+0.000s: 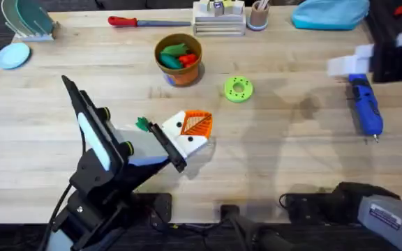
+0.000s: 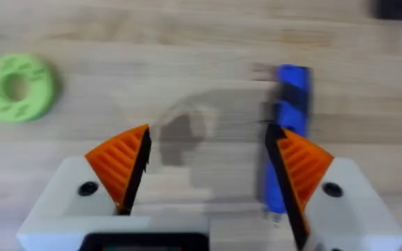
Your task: Pick up the gripper from the table and insert it into the empty holder that is missing its gripper. Then pick up a screw, insert it into the mounting hole, and use the screwdriver to tighten it. Finally, clean up the table by picking up the vegetable and placing it into the bucket.
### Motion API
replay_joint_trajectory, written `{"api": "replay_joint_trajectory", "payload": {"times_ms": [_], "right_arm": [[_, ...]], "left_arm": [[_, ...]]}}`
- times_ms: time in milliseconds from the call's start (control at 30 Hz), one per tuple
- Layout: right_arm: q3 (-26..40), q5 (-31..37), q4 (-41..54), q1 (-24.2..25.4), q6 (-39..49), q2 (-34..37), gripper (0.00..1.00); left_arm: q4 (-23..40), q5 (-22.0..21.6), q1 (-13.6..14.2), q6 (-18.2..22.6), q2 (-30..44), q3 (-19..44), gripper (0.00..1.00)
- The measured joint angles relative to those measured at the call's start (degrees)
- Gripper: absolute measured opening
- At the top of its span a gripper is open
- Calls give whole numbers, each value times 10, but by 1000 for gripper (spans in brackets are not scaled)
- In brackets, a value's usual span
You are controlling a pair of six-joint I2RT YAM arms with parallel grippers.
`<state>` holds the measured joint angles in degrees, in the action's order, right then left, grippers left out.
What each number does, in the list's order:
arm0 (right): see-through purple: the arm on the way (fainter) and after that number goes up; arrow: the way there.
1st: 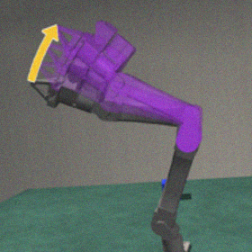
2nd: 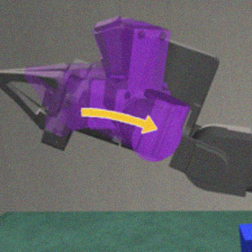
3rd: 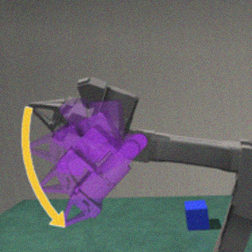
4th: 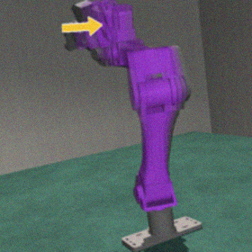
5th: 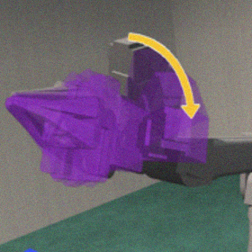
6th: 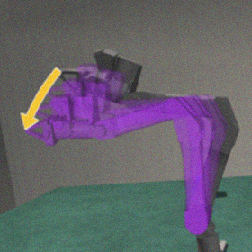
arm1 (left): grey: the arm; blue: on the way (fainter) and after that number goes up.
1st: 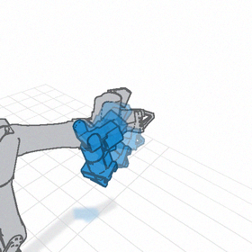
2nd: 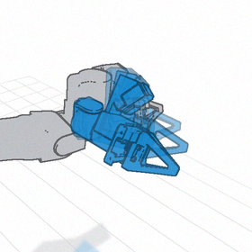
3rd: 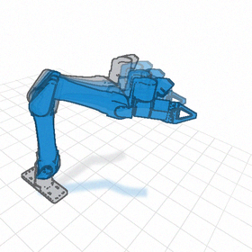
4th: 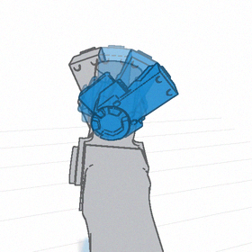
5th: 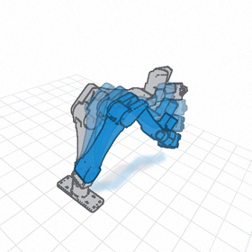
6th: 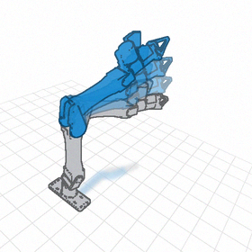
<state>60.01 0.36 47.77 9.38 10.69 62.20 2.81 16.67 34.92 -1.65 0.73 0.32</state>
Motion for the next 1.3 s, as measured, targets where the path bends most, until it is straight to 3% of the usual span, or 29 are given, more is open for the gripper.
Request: {"api": "replay_joint_trajectory", "payload": {"times_ms": [167,433,933,1300], "right_arm": [[47,76,3,50,14,55,991],[85,107,3,134,63,203,991],[86,59,-61,165,147,381,991],[89,30,-82,184,149,410,990]], "left_arm": [[0,0,0,0,0,0,13],[0,0,0,0,0,0,13],[5,-2,0,0,0,0,13],[5,-2,0,0,0,0,13]]}}
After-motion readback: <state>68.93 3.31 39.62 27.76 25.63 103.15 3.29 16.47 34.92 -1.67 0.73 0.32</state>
